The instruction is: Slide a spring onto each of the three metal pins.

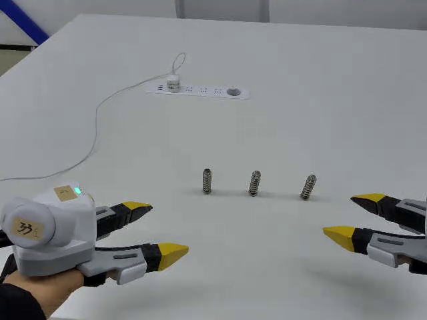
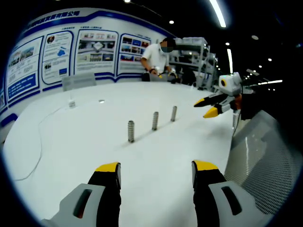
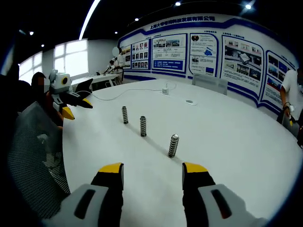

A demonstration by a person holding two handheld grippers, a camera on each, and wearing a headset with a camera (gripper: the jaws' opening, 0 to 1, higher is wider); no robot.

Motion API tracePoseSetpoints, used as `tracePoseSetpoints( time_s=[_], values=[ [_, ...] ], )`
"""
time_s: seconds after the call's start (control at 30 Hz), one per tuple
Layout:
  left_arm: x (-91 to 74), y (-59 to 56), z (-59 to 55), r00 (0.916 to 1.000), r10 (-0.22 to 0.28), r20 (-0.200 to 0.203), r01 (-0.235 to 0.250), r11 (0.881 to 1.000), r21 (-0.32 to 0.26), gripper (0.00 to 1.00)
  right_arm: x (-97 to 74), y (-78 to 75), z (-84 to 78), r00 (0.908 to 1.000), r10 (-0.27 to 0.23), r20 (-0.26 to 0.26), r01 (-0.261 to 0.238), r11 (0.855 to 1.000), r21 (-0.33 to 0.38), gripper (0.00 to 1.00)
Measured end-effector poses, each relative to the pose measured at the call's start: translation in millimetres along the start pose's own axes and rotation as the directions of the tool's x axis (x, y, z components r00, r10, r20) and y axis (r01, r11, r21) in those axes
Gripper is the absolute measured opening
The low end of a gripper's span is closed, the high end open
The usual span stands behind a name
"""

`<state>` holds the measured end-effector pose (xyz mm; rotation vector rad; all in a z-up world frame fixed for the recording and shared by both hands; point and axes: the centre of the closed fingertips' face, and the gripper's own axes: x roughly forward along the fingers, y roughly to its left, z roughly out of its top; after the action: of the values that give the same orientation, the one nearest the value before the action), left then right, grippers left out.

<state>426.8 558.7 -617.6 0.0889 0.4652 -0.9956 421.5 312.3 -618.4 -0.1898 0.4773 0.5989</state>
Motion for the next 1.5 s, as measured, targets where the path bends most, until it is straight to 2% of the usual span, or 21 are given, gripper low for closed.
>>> tracePoseSetpoints(
  time_s=[0.37,1.5],
  values=[
    [-1.0,0.3,0.4,1.0,0.004,0.003,-0.003,1.0,-0.003,0.62,1.4,0.1,2.6,0.9997,-0.012,0.021,0.012,0.999,0.034,0.51],
    [-1.6,-0.5,1.0,1.0,0.005,0.004,-0.005,1.0,-0.001,0.61,3.1,2.7,3.4,0.9996,-0.008,0.025,0.007,0.999,0.04,0.51]
  ],
)
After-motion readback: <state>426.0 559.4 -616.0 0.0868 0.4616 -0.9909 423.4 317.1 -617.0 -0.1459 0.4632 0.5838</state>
